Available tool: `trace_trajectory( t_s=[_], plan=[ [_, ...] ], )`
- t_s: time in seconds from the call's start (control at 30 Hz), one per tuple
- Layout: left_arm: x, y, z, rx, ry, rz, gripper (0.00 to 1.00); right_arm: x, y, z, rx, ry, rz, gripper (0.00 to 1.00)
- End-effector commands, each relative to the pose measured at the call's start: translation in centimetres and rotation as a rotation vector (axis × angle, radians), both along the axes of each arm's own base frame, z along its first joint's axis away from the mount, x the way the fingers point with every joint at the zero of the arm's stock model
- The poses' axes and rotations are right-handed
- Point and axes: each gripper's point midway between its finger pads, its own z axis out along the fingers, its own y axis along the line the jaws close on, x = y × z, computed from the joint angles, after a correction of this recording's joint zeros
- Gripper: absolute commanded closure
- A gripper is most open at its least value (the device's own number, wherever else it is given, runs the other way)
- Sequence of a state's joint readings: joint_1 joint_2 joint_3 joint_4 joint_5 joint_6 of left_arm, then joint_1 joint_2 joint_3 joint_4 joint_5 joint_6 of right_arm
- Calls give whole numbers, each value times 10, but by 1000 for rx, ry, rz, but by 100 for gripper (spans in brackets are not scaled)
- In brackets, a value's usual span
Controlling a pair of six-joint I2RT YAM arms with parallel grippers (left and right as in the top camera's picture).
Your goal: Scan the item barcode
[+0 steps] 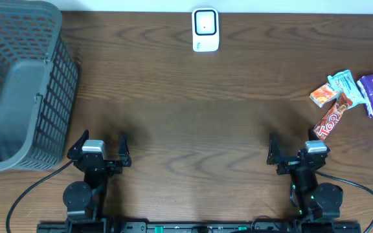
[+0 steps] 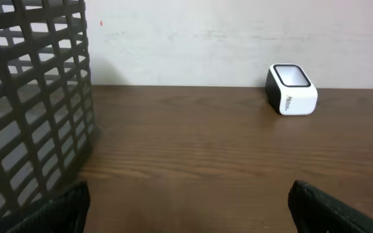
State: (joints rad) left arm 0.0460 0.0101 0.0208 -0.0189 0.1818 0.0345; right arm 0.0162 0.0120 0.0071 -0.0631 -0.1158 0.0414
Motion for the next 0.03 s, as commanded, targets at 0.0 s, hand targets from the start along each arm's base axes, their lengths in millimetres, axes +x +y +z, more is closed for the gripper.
trace_trajectory(
  t_s=[0.0],
  plan=[
    [-1,-1,-15,9,45,-10,2,-1,2,0,11,1,10,1]
  ],
)
